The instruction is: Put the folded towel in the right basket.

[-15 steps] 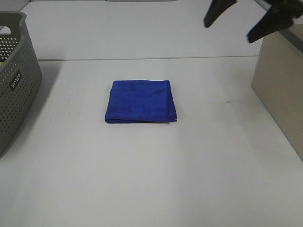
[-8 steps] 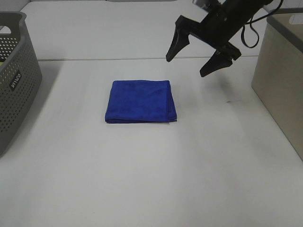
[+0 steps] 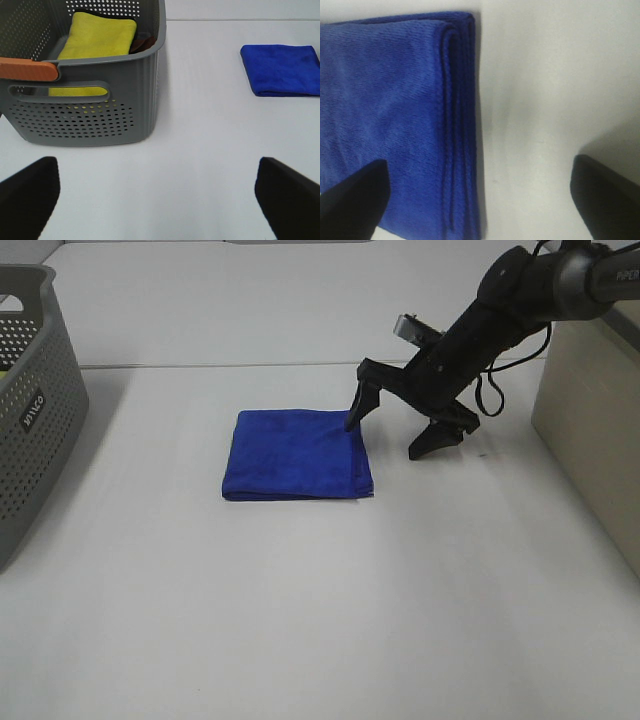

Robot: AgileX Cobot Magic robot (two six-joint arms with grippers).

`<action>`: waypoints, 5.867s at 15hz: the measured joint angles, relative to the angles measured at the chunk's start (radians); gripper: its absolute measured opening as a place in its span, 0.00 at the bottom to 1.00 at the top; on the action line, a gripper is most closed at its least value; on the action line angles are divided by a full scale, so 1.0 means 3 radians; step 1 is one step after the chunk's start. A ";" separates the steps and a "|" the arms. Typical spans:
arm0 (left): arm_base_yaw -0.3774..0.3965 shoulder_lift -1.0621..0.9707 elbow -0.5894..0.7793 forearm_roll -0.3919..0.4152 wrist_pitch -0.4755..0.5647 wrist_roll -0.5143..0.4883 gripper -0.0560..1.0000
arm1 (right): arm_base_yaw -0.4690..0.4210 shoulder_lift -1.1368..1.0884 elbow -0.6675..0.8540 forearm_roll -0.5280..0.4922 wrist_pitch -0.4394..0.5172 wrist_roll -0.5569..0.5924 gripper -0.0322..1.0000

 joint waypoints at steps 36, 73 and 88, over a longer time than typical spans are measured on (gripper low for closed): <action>0.0000 0.0000 0.0000 0.0000 0.0000 0.0000 0.99 | -0.1770 -0.2153 -0.0757 -0.0760 0.1137 0.0063 0.13; 0.0000 0.0000 0.0000 0.0000 0.0000 0.0000 0.99 | -0.0567 -0.7047 0.3633 -0.2090 0.0483 0.0593 0.97; 0.0000 0.0000 0.0000 0.0000 0.0000 0.0000 0.99 | -0.0567 -0.8047 0.4427 -0.2060 0.0593 0.0513 0.97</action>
